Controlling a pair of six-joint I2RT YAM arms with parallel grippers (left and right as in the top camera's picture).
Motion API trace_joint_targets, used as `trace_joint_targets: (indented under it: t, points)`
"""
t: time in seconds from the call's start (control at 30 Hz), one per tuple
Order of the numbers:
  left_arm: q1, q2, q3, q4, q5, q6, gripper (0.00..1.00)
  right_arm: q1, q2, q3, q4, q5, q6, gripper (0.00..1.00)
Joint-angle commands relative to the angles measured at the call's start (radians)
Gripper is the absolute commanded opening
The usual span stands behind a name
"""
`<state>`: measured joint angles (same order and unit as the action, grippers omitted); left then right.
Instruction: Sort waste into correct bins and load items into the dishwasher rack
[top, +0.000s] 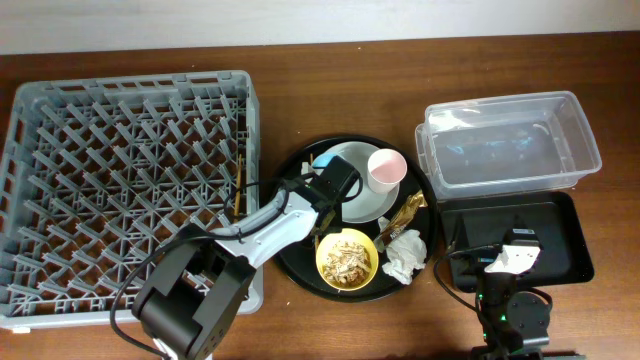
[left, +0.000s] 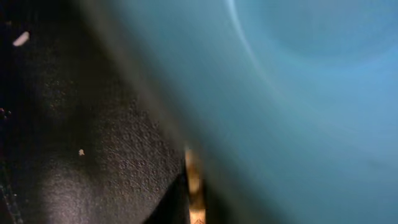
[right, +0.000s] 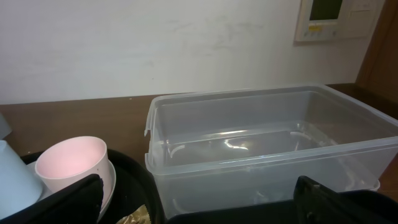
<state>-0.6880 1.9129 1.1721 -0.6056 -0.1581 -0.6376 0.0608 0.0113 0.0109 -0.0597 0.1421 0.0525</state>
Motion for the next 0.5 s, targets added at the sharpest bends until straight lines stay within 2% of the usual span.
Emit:
trace_joint_targets:
  t: [0.0,0.07,0.4,0.47]
  points:
    - [-0.001,0.035,0.011,0.002,0.033,-0.006,0.03,0.005,-0.006,-0.005,-0.006,0.016,0.005,0.98]
    - [-0.001,0.011,0.018,-0.002,0.042,-0.006,0.0,0.005,-0.006,-0.005,-0.006,0.016,0.005,0.99]
    - [0.012,-0.253,0.021,-0.039,0.003,0.004,0.0,0.005,-0.006,-0.005,-0.006,0.016,0.005,0.98]
    - [0.04,-0.319,0.021,-0.067,0.002,0.048,0.0,0.005,-0.006,-0.005,-0.006,0.016,0.005,0.99]
